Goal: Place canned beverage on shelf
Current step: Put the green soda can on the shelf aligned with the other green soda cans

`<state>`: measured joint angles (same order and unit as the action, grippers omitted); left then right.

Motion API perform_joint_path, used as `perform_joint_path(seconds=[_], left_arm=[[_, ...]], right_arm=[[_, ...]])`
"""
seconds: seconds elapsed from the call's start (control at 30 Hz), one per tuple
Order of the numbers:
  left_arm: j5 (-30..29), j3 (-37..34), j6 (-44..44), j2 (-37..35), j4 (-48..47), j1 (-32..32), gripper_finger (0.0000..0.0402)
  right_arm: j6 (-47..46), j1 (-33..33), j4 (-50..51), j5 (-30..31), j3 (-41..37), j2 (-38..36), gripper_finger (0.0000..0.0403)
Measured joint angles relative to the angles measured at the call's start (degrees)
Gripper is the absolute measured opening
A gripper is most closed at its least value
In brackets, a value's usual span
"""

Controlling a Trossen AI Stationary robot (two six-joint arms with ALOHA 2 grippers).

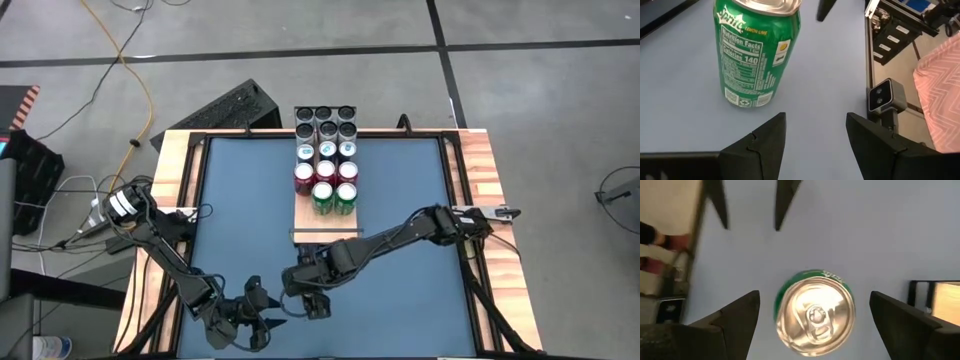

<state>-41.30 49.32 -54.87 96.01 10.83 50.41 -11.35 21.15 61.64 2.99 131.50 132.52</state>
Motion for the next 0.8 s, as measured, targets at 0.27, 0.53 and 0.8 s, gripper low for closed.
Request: perform_joint_path(seconds=[0.27,0.53,0.8], left_arm=[[-0.1,0.0,-0.4,0.0,-1.2,0.0,0.0194],[-0.4,0.0,-0.3,0.0,-1.5,0.0,0.0194],[-1.4,0.0,0.1,0.0,-1.6,0.0,0.0194]], right_arm=[[-0.6,-0.1,-1.7,-1.6,-4.0,0.0,0.0363],[-0.8,0.0,-3.2,-1.5,-5.3,-0.1,0.034],[-3.8,0.1,-3.0,1.2,-5.2,-0.1,0.0244]])
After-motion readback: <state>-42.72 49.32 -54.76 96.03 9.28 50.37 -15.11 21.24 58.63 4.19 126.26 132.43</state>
